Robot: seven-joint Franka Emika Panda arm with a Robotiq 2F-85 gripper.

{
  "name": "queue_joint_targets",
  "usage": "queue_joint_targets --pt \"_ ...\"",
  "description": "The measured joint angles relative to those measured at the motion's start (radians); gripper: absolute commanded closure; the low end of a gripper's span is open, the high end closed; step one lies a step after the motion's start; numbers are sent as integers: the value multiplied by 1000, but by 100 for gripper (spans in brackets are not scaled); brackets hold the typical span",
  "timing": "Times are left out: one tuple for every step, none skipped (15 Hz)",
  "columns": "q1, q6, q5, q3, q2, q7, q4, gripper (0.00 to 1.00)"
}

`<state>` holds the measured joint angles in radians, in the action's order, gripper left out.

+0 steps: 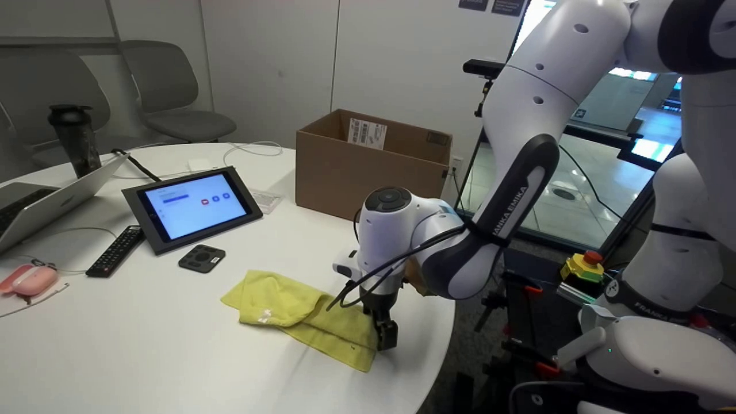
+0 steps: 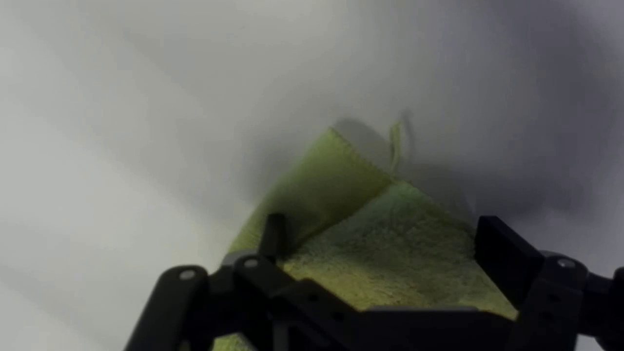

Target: Put the marker on the cloth and wrap it, then put it in the box

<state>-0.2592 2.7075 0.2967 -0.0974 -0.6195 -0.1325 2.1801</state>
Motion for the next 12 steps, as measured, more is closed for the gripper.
queue_joint_targets --pt "1 0 0 -1 -4 -8 -1 0" --pt "1 0 0 -2 -6 -12 -2 0" --pt "1 0 0 -3 -7 -16 -2 0" --pt "1 0 0 -3 -7 -20 -2 0" --pt "1 0 0 -3 -7 -23 -2 0" --pt "0 0 0 -3 -7 -23 -1 25" --pt "0 0 0 -3 -7 -23 -1 27" --pt "0 0 0 -3 -7 -23 -1 34" --pt "-2 0 1 -1 -7 -23 -2 41" --pt "-3 0 1 1 -5 -23 -2 50" --pt "-3 0 1 3 -3 -23 -3 57" --pt "-3 0 1 5 -1 -22 -4 64"
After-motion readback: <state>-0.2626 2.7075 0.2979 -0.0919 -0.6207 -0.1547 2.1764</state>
